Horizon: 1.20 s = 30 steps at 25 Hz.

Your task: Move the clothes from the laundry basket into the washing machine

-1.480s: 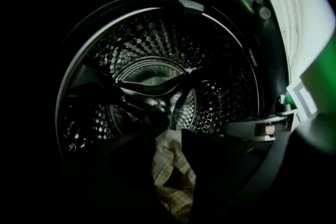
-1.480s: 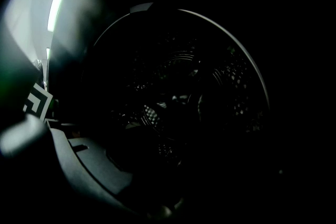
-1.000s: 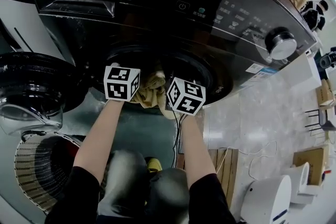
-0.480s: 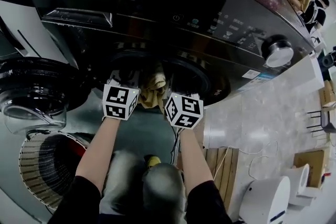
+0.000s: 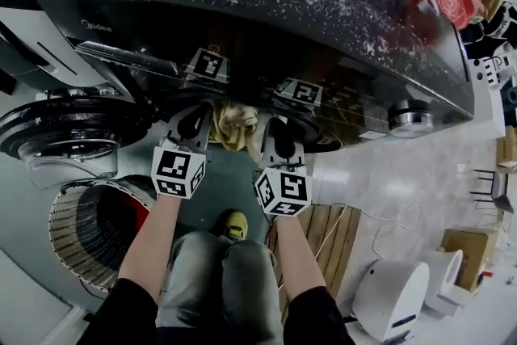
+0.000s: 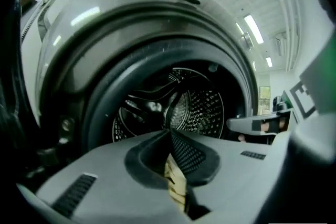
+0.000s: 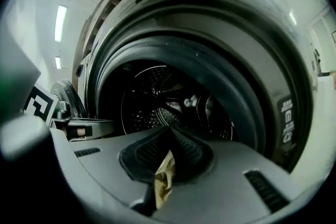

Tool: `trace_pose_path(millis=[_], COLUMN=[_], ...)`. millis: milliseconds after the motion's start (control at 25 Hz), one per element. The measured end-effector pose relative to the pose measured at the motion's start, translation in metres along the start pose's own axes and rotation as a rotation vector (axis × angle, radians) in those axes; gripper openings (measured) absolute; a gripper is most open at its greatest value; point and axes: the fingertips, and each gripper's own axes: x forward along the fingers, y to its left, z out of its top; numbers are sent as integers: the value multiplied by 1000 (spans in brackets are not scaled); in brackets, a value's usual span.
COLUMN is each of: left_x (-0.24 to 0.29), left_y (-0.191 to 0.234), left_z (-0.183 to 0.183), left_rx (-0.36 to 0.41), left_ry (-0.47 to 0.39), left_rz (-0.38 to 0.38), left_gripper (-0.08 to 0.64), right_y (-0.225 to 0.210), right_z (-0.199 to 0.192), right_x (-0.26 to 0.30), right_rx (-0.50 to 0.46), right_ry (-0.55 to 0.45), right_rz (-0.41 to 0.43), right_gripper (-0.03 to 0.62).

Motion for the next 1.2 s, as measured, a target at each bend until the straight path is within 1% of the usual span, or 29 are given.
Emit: trace_pose_path(millis=[160, 320, 440, 600, 760, 920, 1080, 1200], left_x=[-28, -56, -77, -107, -135, -166, -191, -209], left_y=[-6, -17, -27, -39, -46, -52, -59, -63], left_z=[13, 32, 56, 99, 152, 207, 251, 284], left_rx=[-49, -34, -40, -46, -54, -31, -29, -21], left_ry=[26, 46, 47, 45, 23, 4, -1, -16], left_rz=[17, 10, 6, 8, 11, 5, -5, -10], left_gripper=[11, 11, 11, 11, 11, 11, 11, 11], right_y=[11, 19, 25, 32, 38, 46, 65, 78], right_z=[17, 43, 71, 115, 168, 219, 262, 288], right_x=[-31, -62, -84, -117, -146, -170, -196, -215], right_rx=[60, 75, 65, 61, 53, 56, -8, 7], right_ry=[19, 14, 8, 16, 7, -7, -3, -8], right_rz=[25, 5, -6, -18, -40, -67, -72, -84], right_gripper=[5, 5, 5, 3, 5, 3, 5, 4])
